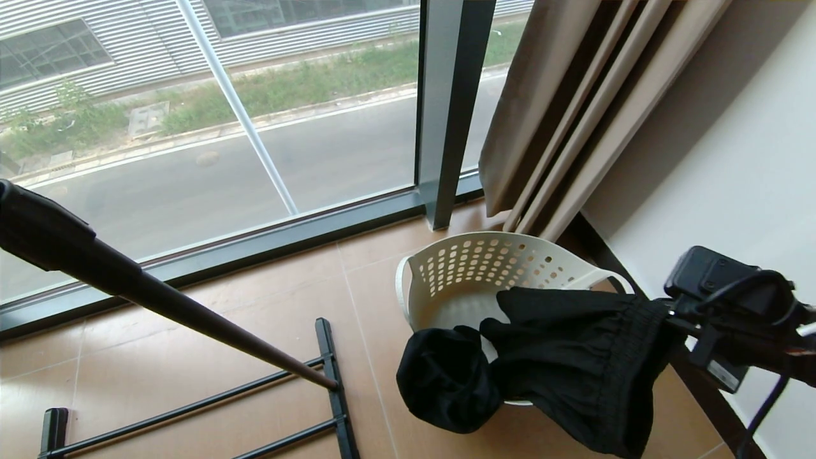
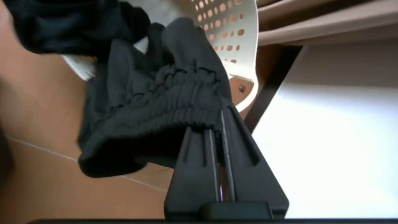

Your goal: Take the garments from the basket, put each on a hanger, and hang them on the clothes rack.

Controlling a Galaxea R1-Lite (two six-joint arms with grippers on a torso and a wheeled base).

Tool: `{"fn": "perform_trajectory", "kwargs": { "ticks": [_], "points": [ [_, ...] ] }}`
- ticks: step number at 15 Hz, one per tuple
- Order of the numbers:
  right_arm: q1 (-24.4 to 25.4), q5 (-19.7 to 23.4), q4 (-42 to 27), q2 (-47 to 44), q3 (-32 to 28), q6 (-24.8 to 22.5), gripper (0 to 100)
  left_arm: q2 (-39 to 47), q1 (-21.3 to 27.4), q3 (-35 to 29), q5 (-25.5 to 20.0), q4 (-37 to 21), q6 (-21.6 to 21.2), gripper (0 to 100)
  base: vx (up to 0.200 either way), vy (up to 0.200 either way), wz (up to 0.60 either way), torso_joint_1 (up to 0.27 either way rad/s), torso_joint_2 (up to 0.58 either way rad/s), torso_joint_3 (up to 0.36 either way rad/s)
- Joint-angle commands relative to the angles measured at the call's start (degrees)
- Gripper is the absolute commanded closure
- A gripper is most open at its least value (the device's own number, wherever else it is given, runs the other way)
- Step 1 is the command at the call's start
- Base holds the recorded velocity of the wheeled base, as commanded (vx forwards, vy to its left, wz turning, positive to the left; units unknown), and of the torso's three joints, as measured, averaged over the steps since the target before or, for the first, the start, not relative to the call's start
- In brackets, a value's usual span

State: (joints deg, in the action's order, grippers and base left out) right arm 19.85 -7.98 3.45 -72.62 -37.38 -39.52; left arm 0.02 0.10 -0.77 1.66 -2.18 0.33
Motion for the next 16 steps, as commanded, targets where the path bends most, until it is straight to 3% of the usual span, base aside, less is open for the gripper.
{"fn": "perform_trajectory", "kwargs": {
  "ticks": [1, 4, 10, 16],
  "points": [
    [1.6, 0.3, 0.7, 11.8, 7.4, 3.6, 100, 0.0, 0.0, 0.0, 0.0, 0.0, 0.0, 0, 0.0, 0.0, 0.0, 0.002, 0.01, 0.154],
    [1.4, 1.6, 2.2, 13.2, 9.0, 9.2, 100, 0.0, 0.0, 0.0, 0.0, 0.1, 0.0, 0, 0.0, 0.0, 0.0, 0.004, 0.0, 0.183],
    [1.5, 2.1, 2.2, 10.0, 8.7, 10.9, 100, 0.1, 0.1, 0.0, 0.0, 0.0, 0.0, 0, 0.0, 0.0, 0.0, 0.005, -0.03, 0.168],
    [1.5, 2.1, 2.2, 9.3, 8.6, 11.0, 100, 0.1, 0.1, -0.1, 0.0, 0.0, 0.0, 0, 0.0, 0.0, 0.0, 0.084, -0.4, -0.239]
  ]
}}
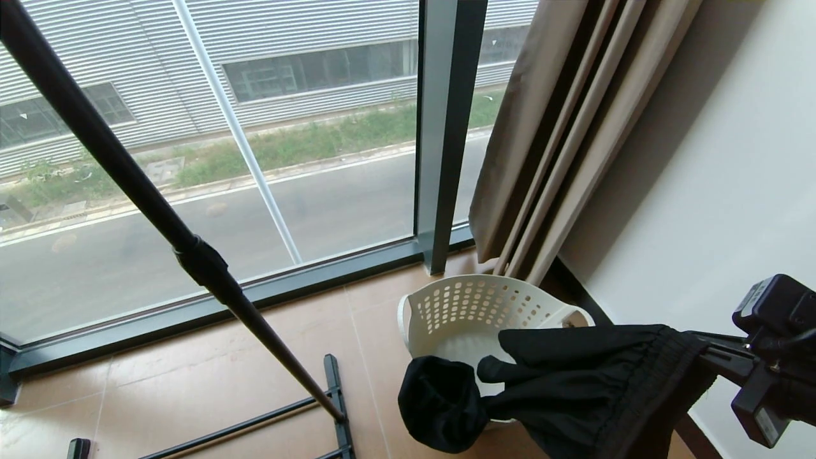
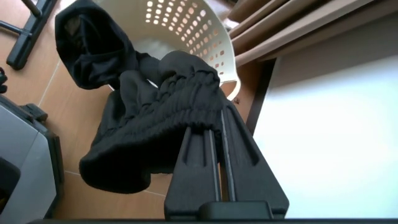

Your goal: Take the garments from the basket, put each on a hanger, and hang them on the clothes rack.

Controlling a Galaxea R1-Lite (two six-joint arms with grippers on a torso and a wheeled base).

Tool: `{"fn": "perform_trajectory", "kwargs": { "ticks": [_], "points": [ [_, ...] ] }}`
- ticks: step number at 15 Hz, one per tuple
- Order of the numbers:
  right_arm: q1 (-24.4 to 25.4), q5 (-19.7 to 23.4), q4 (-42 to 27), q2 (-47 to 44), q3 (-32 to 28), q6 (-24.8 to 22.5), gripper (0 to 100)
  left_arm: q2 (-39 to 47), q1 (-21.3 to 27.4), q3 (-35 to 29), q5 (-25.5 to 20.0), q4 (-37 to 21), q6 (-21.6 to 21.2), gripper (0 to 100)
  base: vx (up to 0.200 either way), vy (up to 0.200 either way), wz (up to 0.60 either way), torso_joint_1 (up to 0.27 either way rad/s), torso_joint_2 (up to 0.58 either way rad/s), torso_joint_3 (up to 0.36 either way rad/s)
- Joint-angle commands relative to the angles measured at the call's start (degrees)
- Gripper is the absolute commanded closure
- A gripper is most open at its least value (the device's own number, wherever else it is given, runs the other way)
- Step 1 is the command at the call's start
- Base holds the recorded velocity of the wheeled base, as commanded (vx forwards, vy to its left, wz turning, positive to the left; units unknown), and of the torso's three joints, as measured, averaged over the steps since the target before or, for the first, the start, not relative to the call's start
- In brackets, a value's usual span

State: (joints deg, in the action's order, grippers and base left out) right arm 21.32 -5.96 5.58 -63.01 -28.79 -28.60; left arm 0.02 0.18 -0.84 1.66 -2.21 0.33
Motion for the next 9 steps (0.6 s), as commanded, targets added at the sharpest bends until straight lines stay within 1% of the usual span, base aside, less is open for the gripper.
{"fn": "perform_trajectory", "kwargs": {
  "ticks": [1, 5, 7, 9],
  "points": [
    [0.0, 0.0, 0.0, -0.4, 0.1, -0.1, 100, 0.1, 0.0, 0.0, 0.0, 0.0, 0.0, 0, 0.0, 0.0, 0.0, 0.119, -0.46, -0.198],
    [0.0, 0.2, 0.6, 1.8, 1.0, 0.0, 100, 0.1, 0.0, 0.1, 0.0, 0.0, 0.0, 0, 0.0, 0.0, 0.0, 0.144, -0.47, -0.138],
    [0.1, 0.3, 1.9, 4.7, 2.3, 0.0, 100, 0.1, 0.0, 0.0, 0.0, 0.0, 0.0, 0, 0.0, 0.0, 0.0, 0.066, -0.2, 0.054],
    [0.1, 2.4, 2.2, 6.1, 2.6, -0.1, 100, 0.1, 0.0, 0.0, 0.0, 0.0, 0.0, 0, 0.0, 0.0, 0.0, 0.029, -0.06, 0.156]
  ]
}}
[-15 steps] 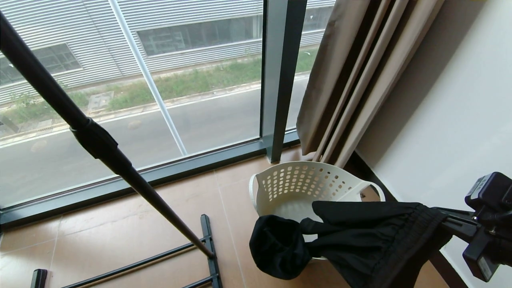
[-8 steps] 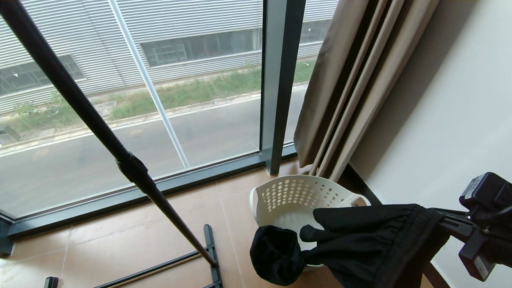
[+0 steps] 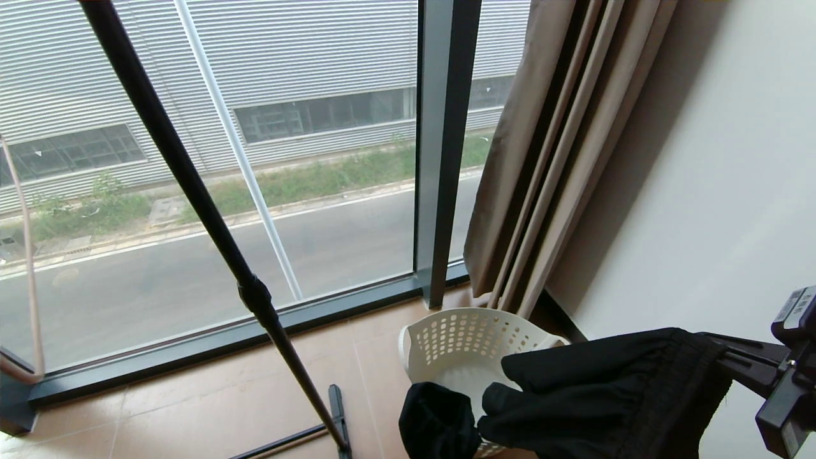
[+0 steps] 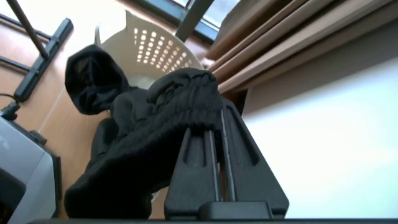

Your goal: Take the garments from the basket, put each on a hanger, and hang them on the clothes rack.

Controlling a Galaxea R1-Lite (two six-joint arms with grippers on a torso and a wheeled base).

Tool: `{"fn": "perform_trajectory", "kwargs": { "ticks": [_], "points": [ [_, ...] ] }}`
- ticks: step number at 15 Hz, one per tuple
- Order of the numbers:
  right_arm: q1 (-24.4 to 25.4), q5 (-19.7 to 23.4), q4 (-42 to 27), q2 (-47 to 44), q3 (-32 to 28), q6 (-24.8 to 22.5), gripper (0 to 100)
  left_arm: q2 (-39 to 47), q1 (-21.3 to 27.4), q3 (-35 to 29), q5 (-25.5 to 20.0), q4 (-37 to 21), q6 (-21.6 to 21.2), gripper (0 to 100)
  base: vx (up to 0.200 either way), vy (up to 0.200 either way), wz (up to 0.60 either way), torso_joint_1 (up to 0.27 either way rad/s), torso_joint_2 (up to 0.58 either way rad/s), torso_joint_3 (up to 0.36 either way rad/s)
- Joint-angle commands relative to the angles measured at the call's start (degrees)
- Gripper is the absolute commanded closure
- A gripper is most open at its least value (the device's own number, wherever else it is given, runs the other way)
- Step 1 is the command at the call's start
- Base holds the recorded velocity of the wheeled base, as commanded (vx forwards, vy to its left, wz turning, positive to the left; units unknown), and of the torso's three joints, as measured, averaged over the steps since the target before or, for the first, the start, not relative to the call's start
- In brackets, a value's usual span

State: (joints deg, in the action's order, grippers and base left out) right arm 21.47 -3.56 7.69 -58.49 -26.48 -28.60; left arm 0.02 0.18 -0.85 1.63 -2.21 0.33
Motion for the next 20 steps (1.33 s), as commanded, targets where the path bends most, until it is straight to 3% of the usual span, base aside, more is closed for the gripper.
{"fn": "perform_trajectory", "kwargs": {
  "ticks": [1, 6, 20],
  "points": [
    [-0.1, 0.2, 0.0, 1.4, 0.2, -0.1, 100, 0.1, 0.0, 0.0, 0.0, 0.0, 0.0, 0, 0.0, 0.0, 0.0, 0.002, -0.02, 0.183],
    [-0.3, 0.0, 0.0, 0.5, 0.0, -0.1, 100, 0.1, 0.0, 0.1, 0.0, 0.0, 0.0, 0, 0.0, 0.0, 0.0, 0.064, -0.16, 0.1],
    [-0.3, 0.3, 0.0, 0.6, 0.3, -0.1, 100, 0.1, 0.0, 0.1, 0.0, 0.0, 0.0, 0, 0.0, 0.0, 0.0, 0.225, -0.54, -0.193]
  ]
}}
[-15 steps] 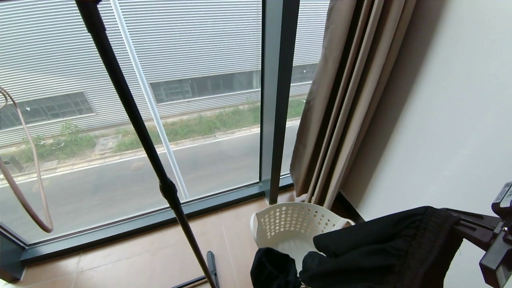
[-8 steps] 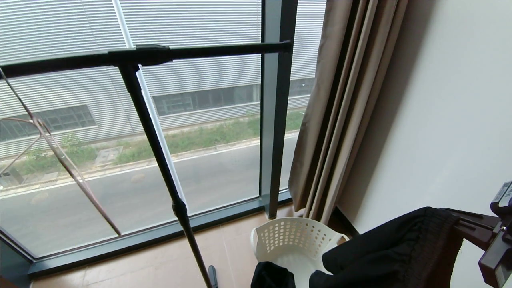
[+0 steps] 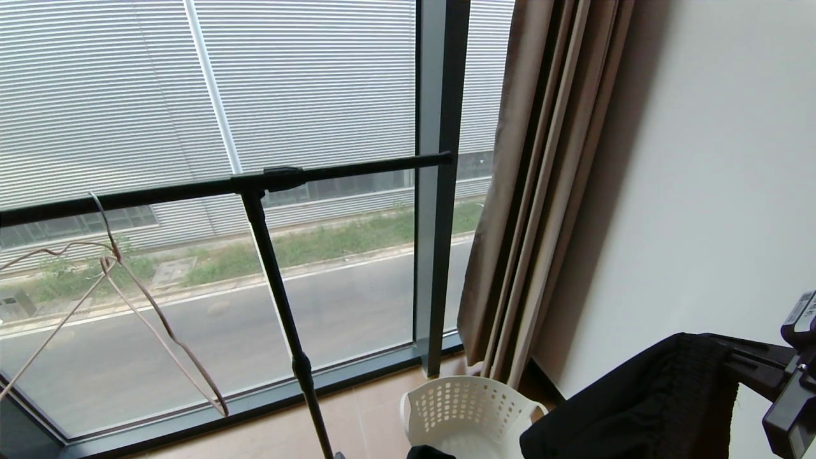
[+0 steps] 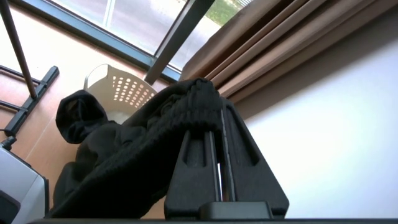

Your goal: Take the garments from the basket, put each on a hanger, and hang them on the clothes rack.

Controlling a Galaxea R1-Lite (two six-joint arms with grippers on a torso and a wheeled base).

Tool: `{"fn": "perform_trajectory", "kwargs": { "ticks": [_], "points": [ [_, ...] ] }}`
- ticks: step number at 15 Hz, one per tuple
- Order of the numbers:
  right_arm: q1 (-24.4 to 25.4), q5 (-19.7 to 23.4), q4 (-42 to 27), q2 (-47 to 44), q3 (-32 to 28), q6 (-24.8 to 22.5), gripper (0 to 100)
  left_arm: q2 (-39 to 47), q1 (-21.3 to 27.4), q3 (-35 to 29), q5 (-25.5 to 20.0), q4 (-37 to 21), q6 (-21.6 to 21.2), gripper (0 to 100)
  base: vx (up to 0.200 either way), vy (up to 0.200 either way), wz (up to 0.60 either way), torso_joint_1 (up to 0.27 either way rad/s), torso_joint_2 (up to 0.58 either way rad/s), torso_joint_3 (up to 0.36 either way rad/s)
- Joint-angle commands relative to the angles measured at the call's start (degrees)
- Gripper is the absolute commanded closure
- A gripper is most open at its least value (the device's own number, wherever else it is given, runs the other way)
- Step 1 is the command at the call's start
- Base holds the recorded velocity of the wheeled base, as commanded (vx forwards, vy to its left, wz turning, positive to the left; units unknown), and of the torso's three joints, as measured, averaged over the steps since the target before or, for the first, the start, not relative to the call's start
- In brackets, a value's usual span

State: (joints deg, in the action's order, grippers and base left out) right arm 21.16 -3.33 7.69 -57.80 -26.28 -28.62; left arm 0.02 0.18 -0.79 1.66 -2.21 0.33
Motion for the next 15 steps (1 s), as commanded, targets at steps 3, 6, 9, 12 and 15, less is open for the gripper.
{"fn": "perform_trajectory", "kwargs": {
  "ticks": [3, 6, 9, 12, 15],
  "points": [
    [0.1, 0.0, 0.0, 0.1, 0.3, -0.1, 100, 0.1, 0.0, 0.0, 0.0, 0.1, 0.0, 0, 0.0, 0.0, 0.0, 0.146, -0.34, -0.155],
    [0.1, 0.0, 0.0, 0.4, 0.3, -0.1, 100, 0.1, 0.0, 0.0, 0.0, 0.1, 0.0, 0, 0.0, 0.0, 0.0, 0.0, 0.0, 0.0],
    [0.1, 0.0, 0.0, 0.5, 0.3, 0.0, 100, 0.0, 0.0, 0.0, 0.1, 0.2, 0.0, 0, 0.0, 0.0, 0.0, 0.007, 0.0, 0.118],
    [-0.1, -0.1, 0.0, 0.6, 0.3, -0.1, 100, 0.0, 0.0, 0.0, 0.1, 0.2, 0.0, 0, 0.0, 0.0, 0.0, 0.002, 0.0, 0.047],
    [-0.1, 0.0, 0.0, 0.6, 0.8, -0.2, 100, 0.0, 0.0, 0.1, 0.1, 0.2, 0.0, 0, 0.0, 0.0, 0.0, 0.147, -0.33, -0.165]
  ]
}}
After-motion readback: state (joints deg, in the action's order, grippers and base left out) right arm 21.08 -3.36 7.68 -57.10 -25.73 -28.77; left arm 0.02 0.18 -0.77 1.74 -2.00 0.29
